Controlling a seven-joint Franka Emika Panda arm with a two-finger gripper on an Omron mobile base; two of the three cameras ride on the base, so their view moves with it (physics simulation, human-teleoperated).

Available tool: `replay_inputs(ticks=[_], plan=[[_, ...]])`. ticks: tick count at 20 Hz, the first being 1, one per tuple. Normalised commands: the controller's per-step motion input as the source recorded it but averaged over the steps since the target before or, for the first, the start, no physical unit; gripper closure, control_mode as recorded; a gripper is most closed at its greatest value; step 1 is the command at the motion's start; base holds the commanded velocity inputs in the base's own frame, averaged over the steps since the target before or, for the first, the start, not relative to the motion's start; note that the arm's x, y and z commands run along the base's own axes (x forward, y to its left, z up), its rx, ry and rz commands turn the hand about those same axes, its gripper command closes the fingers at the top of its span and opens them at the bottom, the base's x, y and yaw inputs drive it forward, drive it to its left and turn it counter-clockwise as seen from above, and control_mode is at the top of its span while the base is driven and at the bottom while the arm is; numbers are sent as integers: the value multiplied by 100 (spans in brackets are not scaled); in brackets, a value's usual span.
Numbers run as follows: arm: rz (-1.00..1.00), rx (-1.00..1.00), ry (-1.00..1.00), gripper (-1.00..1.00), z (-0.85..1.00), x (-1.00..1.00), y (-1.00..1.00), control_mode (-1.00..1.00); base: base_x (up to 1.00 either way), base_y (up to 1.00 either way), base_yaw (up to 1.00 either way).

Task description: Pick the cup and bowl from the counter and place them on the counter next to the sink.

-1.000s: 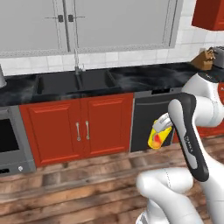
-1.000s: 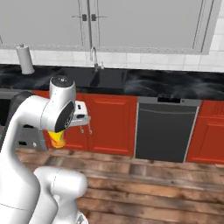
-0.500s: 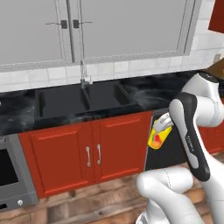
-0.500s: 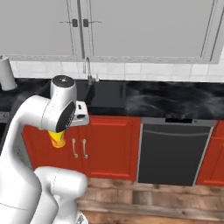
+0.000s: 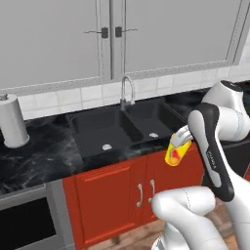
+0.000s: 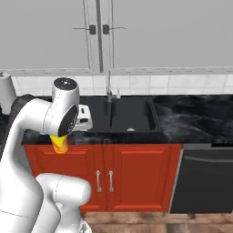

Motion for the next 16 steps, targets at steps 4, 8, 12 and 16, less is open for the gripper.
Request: replay_inputs(ticks=[4, 8, 12, 16], plan=[[0, 0, 0, 100, 0, 0, 0, 100, 50, 88, -12], [0, 0, 0, 100, 0, 0, 0, 100, 41, 67, 0], [0, 0, 0, 100, 0, 0, 0, 100, 7, 46, 1], [0, 0, 0, 100, 0, 0, 0, 100, 0, 7, 2]])
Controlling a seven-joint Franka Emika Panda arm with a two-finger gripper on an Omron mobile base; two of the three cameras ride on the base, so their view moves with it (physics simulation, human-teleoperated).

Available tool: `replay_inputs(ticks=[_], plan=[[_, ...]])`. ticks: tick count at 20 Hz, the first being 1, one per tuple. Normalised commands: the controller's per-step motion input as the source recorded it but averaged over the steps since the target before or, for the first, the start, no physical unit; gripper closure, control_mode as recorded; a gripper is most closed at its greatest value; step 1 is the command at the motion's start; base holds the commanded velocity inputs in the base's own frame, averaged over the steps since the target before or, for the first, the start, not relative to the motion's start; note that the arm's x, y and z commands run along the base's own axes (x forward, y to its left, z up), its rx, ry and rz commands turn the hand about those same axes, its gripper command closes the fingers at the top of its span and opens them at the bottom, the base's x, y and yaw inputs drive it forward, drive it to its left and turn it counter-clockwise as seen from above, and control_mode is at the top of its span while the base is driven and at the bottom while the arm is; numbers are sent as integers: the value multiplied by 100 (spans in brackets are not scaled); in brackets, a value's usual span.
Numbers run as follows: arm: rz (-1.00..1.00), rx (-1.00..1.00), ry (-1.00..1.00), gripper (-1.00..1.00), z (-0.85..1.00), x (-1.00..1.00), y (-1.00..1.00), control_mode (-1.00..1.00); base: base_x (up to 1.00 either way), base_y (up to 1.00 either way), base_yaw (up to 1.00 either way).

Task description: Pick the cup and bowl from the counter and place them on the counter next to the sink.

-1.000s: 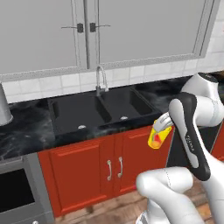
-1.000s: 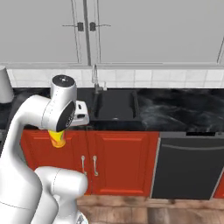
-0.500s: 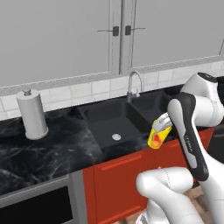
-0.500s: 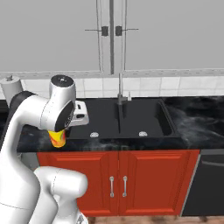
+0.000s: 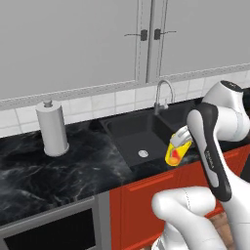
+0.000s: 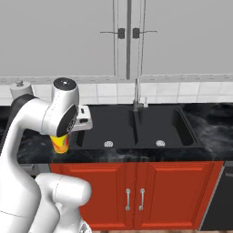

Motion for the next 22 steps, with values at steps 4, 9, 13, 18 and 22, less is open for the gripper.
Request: replay_inputs(ticks=[4, 9, 13, 18, 22], plan=[[0, 0, 0, 100, 0, 0, 0, 100, 0, 0, 0], [0, 0, 0, 100, 0, 0, 0, 100, 0, 0, 0], [0, 0, 0, 100, 0, 0, 1, -100, 0, 0, 0], [-5, -3, 4, 100, 0, 25, 49, -100, 0, 0, 0], [-9, -7, 8, 100, 0, 44, 63, -100, 0, 0, 0]])
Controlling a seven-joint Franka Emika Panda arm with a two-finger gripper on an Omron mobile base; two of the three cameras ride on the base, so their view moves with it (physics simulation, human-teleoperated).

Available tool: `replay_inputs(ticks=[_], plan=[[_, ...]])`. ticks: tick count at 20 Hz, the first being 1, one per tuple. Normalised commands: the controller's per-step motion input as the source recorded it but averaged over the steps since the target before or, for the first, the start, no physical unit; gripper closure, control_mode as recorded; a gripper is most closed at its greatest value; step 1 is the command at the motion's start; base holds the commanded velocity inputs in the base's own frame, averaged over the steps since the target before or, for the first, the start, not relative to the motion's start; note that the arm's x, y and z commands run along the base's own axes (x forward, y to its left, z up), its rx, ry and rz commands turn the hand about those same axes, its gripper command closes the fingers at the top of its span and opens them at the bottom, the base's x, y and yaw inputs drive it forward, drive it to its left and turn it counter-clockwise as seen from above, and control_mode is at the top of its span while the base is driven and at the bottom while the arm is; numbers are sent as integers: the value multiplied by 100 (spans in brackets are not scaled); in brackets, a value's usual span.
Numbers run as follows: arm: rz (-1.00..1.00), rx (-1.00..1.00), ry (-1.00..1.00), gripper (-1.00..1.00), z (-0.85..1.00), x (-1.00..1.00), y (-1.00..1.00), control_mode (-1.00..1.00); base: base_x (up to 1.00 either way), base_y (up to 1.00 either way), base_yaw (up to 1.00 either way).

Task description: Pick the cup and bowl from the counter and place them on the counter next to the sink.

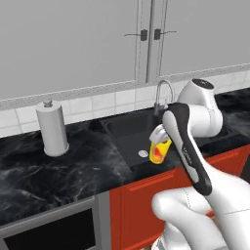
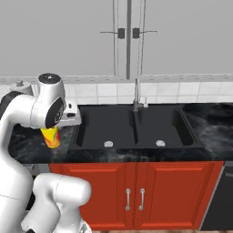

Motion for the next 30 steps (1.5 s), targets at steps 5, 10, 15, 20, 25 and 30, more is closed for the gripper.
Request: replay_inputs(ticks=[5, 10, 15, 20, 25, 30], plan=[[-11, -2, 11, 100, -5, 76, 39, -100, 0, 0, 0], [-11, 0, 12, 100, -20, 83, 24, -100, 0, 0, 0], [-3, 6, 6, 100, -15, 66, 22, -100, 0, 0, 0], [-4, 4, 0, 100, -33, 48, 29, -100, 0, 0, 0], [-8, 0, 0, 100, -48, 15, 40, -100, 0, 0, 0], [-9, 0, 0, 100, -37, 8, 30, -100, 0, 0, 0]])
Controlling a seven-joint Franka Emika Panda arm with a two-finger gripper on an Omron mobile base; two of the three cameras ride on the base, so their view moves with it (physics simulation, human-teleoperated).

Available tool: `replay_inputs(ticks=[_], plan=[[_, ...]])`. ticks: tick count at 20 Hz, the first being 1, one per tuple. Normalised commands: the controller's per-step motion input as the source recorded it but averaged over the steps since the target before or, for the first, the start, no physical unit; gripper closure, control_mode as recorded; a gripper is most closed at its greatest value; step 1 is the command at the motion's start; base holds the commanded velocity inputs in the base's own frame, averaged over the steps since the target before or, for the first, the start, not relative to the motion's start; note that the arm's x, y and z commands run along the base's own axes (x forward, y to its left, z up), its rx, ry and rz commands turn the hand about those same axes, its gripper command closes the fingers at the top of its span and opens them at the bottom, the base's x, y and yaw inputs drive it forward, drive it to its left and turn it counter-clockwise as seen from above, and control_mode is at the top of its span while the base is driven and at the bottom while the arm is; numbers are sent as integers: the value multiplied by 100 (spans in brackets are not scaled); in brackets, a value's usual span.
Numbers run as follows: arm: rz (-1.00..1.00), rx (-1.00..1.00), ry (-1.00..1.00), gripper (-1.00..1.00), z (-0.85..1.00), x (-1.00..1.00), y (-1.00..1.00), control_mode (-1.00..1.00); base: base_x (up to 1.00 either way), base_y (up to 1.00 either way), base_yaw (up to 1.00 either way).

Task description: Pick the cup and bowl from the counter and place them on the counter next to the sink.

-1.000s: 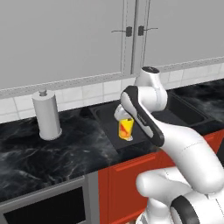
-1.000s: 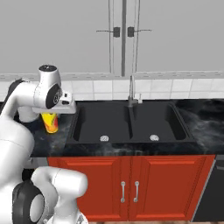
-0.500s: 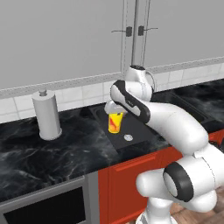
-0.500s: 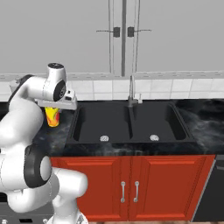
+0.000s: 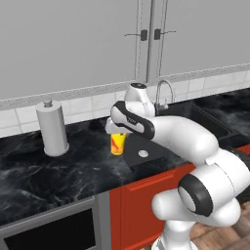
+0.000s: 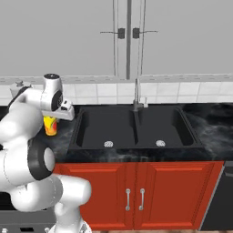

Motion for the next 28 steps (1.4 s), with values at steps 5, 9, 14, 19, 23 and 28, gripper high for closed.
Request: replay_inputs(ticks=[5, 9, 14, 19, 23, 28], plan=[[-13, 0, 0, 100, -36, 8, 4, -100, 0, 0, 0], [-13, 0, 0, 100, -34, 0, 0, -100, 0, 0, 0], [-11, 0, 0, 100, -27, 0, 0, -100, 0, 0, 0], [-10, 0, 0, 100, -29, 0, 1, -100, 0, 0, 0], [-10, 0, 0, 100, -34, 0, 2, -100, 0, 0, 0], [-9, 0, 0, 100, -34, 0, 3, -100, 0, 0, 0]])
